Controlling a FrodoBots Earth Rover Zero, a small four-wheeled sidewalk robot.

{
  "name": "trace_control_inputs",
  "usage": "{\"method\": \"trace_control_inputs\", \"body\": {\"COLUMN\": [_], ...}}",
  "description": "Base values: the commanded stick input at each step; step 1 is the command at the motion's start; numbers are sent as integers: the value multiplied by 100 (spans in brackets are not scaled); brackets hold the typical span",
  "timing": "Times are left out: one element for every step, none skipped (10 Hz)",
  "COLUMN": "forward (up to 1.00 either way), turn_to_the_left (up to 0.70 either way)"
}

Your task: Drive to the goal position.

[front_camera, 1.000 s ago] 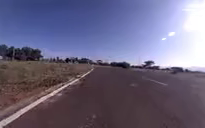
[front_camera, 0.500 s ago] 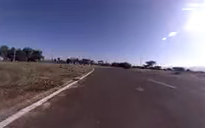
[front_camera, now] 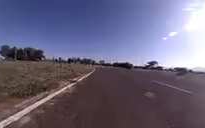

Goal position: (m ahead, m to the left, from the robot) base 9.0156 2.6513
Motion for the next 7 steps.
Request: {"method": "trace_control_inputs", "body": {"forward": [100,100,100,100,100,100,100], "turn_to_the_left": [0,0,0,0,0,0,0]}}
